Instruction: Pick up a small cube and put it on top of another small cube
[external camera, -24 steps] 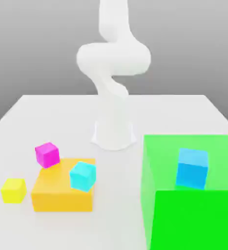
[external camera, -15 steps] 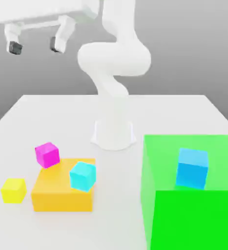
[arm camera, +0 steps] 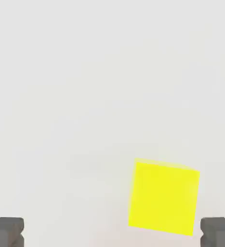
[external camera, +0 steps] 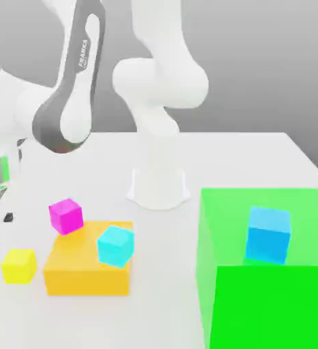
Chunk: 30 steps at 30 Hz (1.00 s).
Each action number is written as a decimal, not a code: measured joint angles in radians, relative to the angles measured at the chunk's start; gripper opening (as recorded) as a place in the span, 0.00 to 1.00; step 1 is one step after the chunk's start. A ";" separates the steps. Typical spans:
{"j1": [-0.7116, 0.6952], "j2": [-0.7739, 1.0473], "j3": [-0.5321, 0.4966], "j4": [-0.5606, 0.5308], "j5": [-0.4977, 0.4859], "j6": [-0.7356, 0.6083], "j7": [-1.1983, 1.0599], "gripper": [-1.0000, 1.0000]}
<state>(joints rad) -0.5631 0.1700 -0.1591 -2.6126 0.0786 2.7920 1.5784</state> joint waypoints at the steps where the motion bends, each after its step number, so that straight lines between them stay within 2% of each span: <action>1: -0.010 0.037 0.009 0.003 0.019 0.027 -0.007 0.50; 4: -0.045 0.145 0.051 0.021 0.062 0.112 -0.034 0.50; 5: -0.057 0.179 0.065 0.027 0.073 0.139 -0.042 0.00; 13: -0.057 0.163 0.063 0.024 0.063 0.127 -0.034 0.00; 20: -0.025 -0.079 0.010 -0.040 -0.046 -0.048 0.079 0.00; 30: -0.062 -0.443 0.043 -0.196 -0.139 -0.254 0.314 0.00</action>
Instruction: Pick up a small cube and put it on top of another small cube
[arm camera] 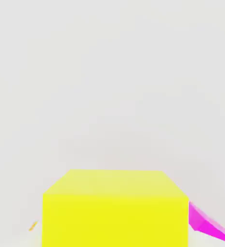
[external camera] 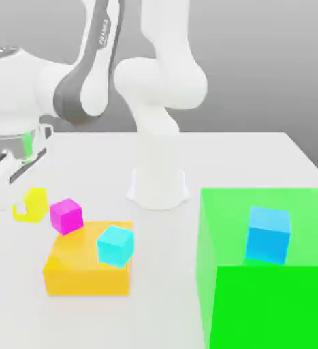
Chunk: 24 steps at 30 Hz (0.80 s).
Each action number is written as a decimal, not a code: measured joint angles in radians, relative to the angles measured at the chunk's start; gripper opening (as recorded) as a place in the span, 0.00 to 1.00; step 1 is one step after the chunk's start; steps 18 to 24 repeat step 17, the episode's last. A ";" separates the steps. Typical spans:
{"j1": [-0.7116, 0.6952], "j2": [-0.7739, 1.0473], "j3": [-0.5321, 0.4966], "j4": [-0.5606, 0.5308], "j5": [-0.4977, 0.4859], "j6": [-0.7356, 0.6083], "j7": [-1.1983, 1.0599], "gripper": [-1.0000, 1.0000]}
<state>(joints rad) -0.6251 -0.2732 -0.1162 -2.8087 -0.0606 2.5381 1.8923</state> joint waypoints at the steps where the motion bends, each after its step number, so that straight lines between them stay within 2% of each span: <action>1: -0.002 -0.036 0.003 -0.016 -0.003 -0.021 0.019 0.00; 8: -0.033 -0.271 0.043 -0.124 0.007 -0.147 0.127 0.00; 14: -0.036 -0.110 0.043 -0.178 0.008 0.068 0.137 0.00; 15: -0.035 -0.088 0.042 -0.183 0.008 0.094 0.137 1.00; 24: -0.035 -0.088 0.042 -0.183 0.008 0.094 0.137 1.00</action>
